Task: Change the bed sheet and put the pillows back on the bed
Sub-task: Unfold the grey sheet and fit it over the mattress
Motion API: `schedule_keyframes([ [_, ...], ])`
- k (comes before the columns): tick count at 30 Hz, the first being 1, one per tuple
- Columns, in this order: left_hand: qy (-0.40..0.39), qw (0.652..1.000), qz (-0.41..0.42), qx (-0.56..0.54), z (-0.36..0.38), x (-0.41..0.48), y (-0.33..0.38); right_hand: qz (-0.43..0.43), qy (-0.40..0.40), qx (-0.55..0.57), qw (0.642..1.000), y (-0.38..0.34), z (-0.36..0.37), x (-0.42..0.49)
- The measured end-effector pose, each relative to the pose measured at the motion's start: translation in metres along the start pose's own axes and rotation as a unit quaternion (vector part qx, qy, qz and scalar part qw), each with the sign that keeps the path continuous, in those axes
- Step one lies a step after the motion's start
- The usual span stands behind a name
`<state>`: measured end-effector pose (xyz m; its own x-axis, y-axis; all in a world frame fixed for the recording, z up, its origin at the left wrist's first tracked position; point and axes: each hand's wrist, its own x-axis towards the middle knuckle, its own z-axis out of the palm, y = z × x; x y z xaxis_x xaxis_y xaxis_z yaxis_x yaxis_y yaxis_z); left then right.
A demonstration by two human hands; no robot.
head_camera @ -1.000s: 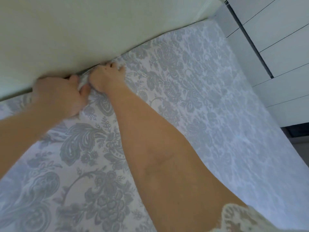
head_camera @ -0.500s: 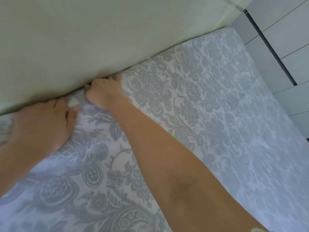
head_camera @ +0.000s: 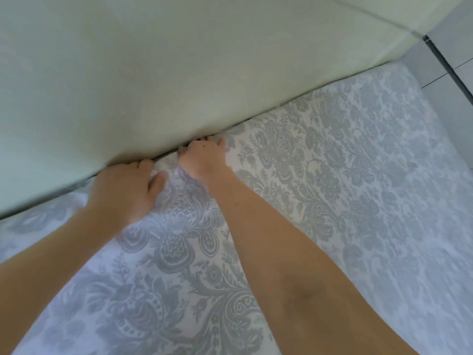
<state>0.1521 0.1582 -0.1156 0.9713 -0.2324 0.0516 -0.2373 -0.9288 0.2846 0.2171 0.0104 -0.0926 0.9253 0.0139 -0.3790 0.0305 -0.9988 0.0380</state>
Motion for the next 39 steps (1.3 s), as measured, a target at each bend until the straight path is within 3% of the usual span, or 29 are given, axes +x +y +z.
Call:
schedule_keyframes([
  [4,0.015,0.999,0.018,-0.032,-0.015,-0.033,-0.018,-0.141,0.021,0.004,0.990,-0.038,0.011,-0.028],
  [7,0.033,0.998,-0.048,-0.031,-0.022,-0.062,-0.041,-0.216,0.020,0.170,0.961,-0.050,0.004,-0.053],
  [9,0.006,0.996,-0.090,-0.019,-0.023,-0.075,-0.054,-0.129,0.101,0.257,0.953,-0.042,0.001,-0.061],
  [11,-0.004,0.996,-0.090,-0.015,-0.024,-0.080,-0.058,-0.005,0.096,0.174,0.980,-0.036,0.010,-0.073],
  [12,-0.011,0.996,-0.091,-0.016,-0.028,-0.082,-0.056,-0.003,0.041,0.106,0.993,-0.039,0.020,-0.084],
  [14,-0.015,0.996,-0.086,-0.024,-0.032,-0.089,-0.060,-0.096,-0.046,0.066,0.992,-0.052,0.030,-0.111],
  [16,0.038,0.994,-0.098,-0.027,-0.039,-0.105,-0.066,-0.156,-0.105,0.216,0.958,-0.057,0.024,-0.149],
  [18,0.087,0.986,-0.135,-0.055,-0.046,-0.132,-0.071,-0.078,-0.129,0.442,0.884,-0.049,0.016,-0.188],
  [20,0.107,0.974,-0.185,-0.073,-0.026,-0.174,-0.088,0.026,-0.062,0.494,0.867,-0.034,0.019,-0.229],
  [22,0.100,0.961,-0.247,-0.070,0.012,-0.227,-0.109,0.076,-0.026,0.458,0.885,-0.023,0.039,-0.273],
  [24,0.027,0.944,-0.305,-0.120,0.039,-0.275,-0.110,0.086,-0.040,0.424,0.901,-0.015,0.059,-0.314],
  [28,-0.055,0.856,-0.414,-0.305,-0.031,-0.315,0.000,0.088,-0.124,0.266,0.952,-0.013,0.106,-0.395],
  [31,-0.109,0.787,-0.478,-0.374,-0.018,-0.343,0.038,0.058,-0.041,0.102,0.992,-0.024,0.143,-0.452],
  [33,-0.115,0.746,-0.507,-0.416,-0.009,-0.360,0.055,0.032,-0.087,0.058,0.994,-0.033,0.156,-0.481],
  [35,-0.114,0.730,-0.509,-0.441,-0.007,-0.381,0.071,0.037,-0.150,0.042,0.987,-0.039,0.168,-0.504],
  [39,-0.117,0.696,-0.479,-0.522,-0.003,-0.424,0.085,0.105,-0.140,-0.071,0.982,-0.053,0.180,-0.535],
])
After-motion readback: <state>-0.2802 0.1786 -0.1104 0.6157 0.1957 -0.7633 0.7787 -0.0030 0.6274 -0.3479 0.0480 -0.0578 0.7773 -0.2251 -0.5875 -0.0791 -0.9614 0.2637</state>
